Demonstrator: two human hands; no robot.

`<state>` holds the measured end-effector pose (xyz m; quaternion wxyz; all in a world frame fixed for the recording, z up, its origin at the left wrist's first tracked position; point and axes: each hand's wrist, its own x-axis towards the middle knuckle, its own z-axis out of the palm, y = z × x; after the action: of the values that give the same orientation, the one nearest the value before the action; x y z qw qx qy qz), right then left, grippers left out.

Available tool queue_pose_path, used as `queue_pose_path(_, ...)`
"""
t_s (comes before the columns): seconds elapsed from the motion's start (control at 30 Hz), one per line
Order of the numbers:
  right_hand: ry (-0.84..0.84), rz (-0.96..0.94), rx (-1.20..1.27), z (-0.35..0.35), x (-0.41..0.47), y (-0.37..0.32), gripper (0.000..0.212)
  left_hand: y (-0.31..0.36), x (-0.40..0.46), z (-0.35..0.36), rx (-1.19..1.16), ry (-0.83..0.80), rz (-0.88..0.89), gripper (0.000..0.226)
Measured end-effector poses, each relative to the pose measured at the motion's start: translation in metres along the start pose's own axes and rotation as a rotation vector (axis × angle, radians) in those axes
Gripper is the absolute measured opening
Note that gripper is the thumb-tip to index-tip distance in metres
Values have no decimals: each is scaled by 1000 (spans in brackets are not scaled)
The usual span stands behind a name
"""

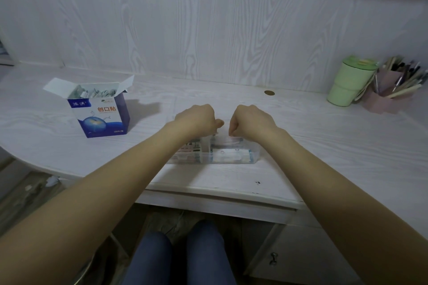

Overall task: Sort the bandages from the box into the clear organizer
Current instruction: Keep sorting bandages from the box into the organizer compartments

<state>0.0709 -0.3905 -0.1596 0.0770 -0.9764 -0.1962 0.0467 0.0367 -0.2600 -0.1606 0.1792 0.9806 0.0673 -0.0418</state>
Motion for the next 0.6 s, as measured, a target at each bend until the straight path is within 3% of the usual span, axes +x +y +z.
queue_pose_path(0.23,-19,-131,163,-1,-3,9,13,-1,-13,-12,-376,69,42,30)
queue_pose_path(0.33,32,-138,458,-8,-14,14,11,-5,-19,-16,-534,107,42,28)
queue_pose_path(0.4,55,-15,793,-16,-23,15,28,-7,-22,-16,-681,172,61,25)
queue_pose_path(0.5,-280,199,1183,-26,-31,13,47,-7,-26,-12,-784,317,199,17)
queue_pose_path(0.6,-456,239,1519,-31,-31,13,24,-8,-27,-11,-765,385,325,14)
